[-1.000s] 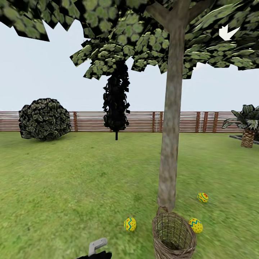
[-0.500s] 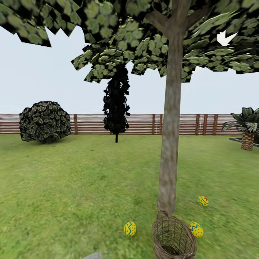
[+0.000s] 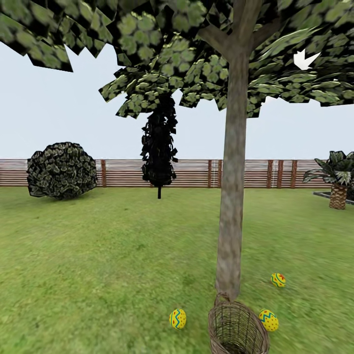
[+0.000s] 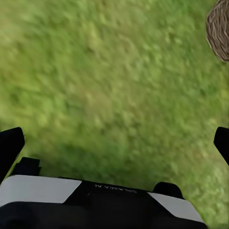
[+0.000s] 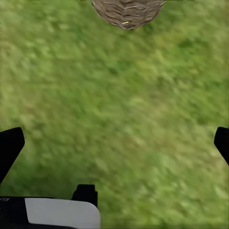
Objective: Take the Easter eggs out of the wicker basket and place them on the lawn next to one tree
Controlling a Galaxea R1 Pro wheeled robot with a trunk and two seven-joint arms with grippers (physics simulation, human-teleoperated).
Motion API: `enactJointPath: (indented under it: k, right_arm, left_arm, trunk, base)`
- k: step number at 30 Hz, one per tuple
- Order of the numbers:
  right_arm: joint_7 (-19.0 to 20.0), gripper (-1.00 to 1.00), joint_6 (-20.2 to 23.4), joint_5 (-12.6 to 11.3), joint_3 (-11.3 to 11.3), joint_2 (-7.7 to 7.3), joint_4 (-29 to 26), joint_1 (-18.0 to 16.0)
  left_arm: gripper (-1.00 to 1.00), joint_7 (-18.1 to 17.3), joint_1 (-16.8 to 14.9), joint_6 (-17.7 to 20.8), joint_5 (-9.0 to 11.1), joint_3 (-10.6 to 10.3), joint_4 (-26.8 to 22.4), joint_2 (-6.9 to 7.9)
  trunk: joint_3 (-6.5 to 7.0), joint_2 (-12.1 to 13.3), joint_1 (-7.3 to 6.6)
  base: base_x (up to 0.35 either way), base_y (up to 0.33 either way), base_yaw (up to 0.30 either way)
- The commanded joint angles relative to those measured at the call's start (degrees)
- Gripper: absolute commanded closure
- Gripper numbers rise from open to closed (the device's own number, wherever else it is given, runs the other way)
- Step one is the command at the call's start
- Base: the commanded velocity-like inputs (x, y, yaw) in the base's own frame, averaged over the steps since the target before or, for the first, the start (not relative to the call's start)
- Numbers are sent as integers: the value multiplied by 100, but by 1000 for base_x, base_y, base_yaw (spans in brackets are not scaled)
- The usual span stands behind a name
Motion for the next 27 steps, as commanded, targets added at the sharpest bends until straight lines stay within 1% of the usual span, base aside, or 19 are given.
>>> enactJointPath:
  k: [1, 7, 11, 19, 23, 27]
  right_arm:
    - [18, -100, 6, 19, 20, -2, 8, -2]
    - [21, -100, 6, 19, 18, -2, 8, 31]
    - [21, -100, 2, 19, 19, 2, 8, 149]
    - [13, -100, -5, 18, 15, -1, 8, 411]
    - [13, -100, -6, 19, 17, 4, 8, 444]
    - [14, -100, 35, 25, 25, 6, 0, 450]
  left_arm:
    - [-100, 14, 1, 34, 27, 3, 1, 6]
    - [-100, 31, 1, -15, 15, 3, 135, 46]
    - [-100, 17, 4, -30, 10, -9, 302, 78]
    - [-100, 13, 9, -50, 3, -20, 641, 71]
    - [-100, 20, 22, -63, -1, -23, 675, 63]
    - [-100, 13, 41, -553, -3, -23, 719, 67]
  trunk:
    - [27, 39, -21]
    - [188, 280, -153]
    - [296, 441, -241]
    - [511, 761, -416]
    - [619, 922, -504]
    - [703, 1082, -592]
  base:
    - [0, 0, 0]
    - [0, 0, 0]
    - [0, 0, 0]
    - [0, 0, 0]
    - [0, 0, 0]
    - [0, 0, 3]
